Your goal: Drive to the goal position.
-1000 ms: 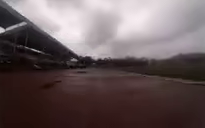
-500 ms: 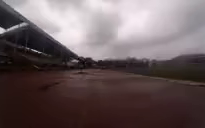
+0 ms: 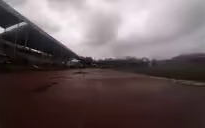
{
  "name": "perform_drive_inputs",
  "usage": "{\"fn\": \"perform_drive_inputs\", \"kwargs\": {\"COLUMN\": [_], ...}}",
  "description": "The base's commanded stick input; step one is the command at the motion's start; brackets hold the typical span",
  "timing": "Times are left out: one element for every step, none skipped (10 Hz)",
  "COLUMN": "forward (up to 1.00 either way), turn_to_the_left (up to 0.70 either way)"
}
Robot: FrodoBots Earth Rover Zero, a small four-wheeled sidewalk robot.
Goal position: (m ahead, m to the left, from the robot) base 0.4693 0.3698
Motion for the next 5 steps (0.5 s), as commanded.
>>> {"fn": "perform_drive_inputs", "kwargs": {"forward": [0.5,0.5,0.5,0.5,0.5], "turn_to_the_left": [-0.36,-0.5,-0.5,-0.5,-0.5]}}
